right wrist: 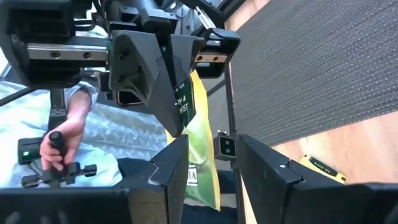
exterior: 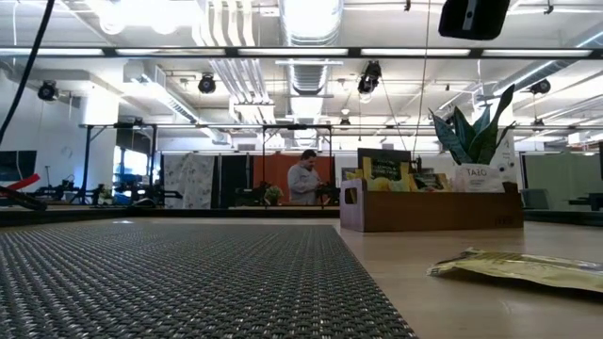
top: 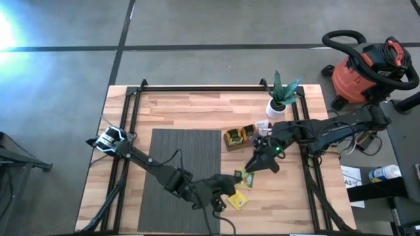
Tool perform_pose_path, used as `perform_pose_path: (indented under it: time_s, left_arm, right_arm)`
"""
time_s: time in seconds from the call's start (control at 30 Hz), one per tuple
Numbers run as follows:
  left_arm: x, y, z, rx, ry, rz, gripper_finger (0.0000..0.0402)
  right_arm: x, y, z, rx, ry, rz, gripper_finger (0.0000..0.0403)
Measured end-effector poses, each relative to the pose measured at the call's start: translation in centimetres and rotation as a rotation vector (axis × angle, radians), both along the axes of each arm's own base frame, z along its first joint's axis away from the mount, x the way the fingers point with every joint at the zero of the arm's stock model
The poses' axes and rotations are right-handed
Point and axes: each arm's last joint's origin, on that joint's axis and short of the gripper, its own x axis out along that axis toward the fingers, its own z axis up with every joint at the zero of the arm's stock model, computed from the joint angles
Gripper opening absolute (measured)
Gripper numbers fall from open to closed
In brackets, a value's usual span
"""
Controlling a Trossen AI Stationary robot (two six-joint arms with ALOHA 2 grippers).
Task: Pick & Place Tea
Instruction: Put the yellow tea bag into the middle section of the wooden organizer
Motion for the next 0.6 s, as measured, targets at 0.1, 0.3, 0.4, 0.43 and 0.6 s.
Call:
perform_pose_path:
  time_s: [0.1,0.3,0.4,0.43,0.6]
  left_arm:
    - [0.1,0.1,0.0,0.000,0.002,-0.008,0.0001]
    - [0.3,0.6,-0.2,-0.005,-0.002,-0.006,0.0000]
    - [0.4,0.7,-0.1,-0.011,-0.007,-0.003,0.0000]
    - [0.4,0.7,-0.2,-0.013,-0.007,-0.002,0.0000]
    - [0.4,0.7,-0.2,-0.066,-0.020,0.006,0.0001]
  right_arm:
    - [0.4,0.1,-0.3,0.012,0.013,0.026,0.0137]
    - [1.3,0.5,-0.9,0.025,0.007,0.082,0.0137]
    - [1.3,0.5,-0.9,0.022,0.003,0.096,0.0133]
    - [1.3,0.5,-0.9,0.018,0.001,0.098,0.0130]
    - [1.3,0.5,-0.9,-0.006,-0.021,0.109,0.0093]
